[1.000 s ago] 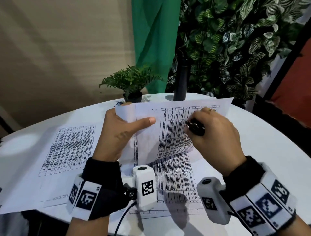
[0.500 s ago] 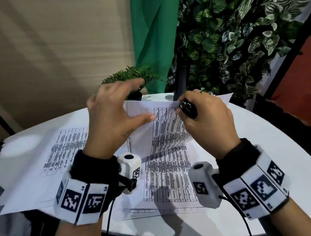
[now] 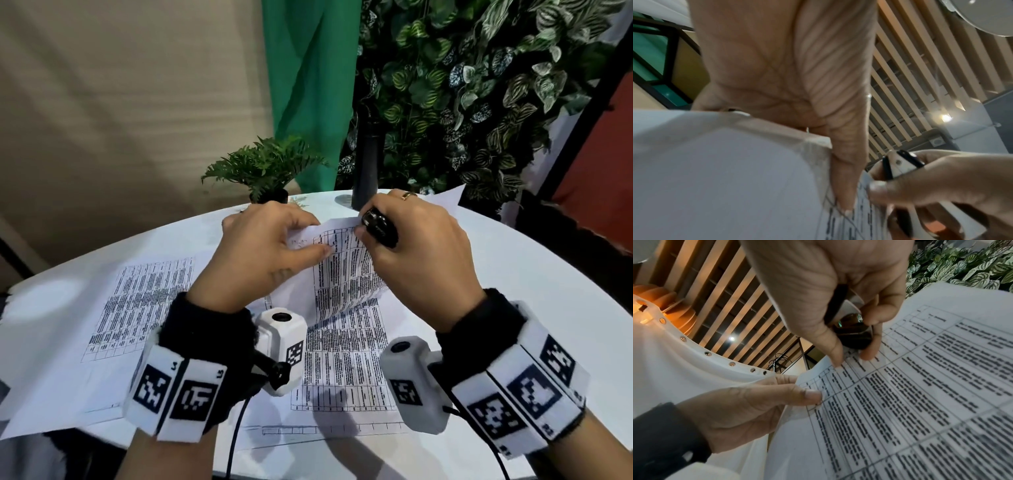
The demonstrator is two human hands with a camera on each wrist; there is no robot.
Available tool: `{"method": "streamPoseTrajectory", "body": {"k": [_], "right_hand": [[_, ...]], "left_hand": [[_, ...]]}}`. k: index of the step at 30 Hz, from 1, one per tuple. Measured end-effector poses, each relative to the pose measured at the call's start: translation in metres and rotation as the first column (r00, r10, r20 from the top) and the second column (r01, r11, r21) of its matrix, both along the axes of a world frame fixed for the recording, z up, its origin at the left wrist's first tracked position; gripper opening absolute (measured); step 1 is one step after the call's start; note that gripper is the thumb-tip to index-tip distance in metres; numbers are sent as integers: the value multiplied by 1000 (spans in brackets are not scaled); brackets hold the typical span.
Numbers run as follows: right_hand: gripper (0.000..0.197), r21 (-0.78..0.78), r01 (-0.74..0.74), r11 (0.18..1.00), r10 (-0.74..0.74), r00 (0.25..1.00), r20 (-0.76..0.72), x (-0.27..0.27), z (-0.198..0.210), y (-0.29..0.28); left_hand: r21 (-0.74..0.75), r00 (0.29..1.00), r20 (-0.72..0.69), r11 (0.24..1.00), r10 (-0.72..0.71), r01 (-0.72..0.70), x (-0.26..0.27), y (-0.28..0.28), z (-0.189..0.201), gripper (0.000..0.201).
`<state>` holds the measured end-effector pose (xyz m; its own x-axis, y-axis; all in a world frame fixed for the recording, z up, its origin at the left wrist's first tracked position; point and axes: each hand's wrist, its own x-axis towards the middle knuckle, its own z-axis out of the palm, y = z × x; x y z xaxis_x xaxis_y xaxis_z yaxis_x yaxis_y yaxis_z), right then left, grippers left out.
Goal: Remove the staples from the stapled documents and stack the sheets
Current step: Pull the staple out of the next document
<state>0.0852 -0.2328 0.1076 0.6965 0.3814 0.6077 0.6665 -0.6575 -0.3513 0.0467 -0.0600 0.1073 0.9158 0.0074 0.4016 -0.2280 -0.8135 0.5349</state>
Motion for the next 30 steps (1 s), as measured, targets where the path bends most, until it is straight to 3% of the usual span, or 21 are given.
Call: {"method": "streamPoseTrajectory", "body": {"k": [2, 5, 7, 9, 11, 12, 16, 21, 30], "right_hand": [[14, 183, -73, 980, 65, 997, 50, 1, 0, -2], [22, 451, -214, 867, 201, 977, 76, -1, 1, -4], [21, 530, -282, 800, 352, 935, -33, -4, 0, -4], [20, 555, -368, 746, 535, 828, -169, -7, -5, -5], [29, 506, -444, 740, 619, 744, -252, -6, -13, -6], [34, 452, -474, 756, 620, 741, -260, -6, -16, -6], [41, 195, -485, 852, 494, 869, 4, 0, -23, -6], [42, 82, -460, 884, 433, 873, 225, 7, -27, -7], [40, -4, -465, 885, 443, 842, 308, 9, -24, -3]], "left_hand": [[-7, 1000, -2, 1000, -1, 1, 0, 0, 0, 64], [-31, 1000, -12, 1000, -1, 1, -3, 0, 1, 54], [-69, 999, -42, 998, -15, 12, -4, 1, 1, 44], [-94, 998, -57, 995, -23, 17, -6, 0, 2, 41], [-118, 998, -59, 993, -31, 24, -7, 0, 3, 40], [-135, 998, -58, 990, -37, 29, -8, 1, 2, 39], [-219, 995, -51, 973, -89, 76, -8, 2, 3, 36], [-306, 988, -55, 944, -146, 123, -9, -1, 5, 15], [-349, 978, -60, 922, -199, 167, -6, 1, 1, 43]]}}
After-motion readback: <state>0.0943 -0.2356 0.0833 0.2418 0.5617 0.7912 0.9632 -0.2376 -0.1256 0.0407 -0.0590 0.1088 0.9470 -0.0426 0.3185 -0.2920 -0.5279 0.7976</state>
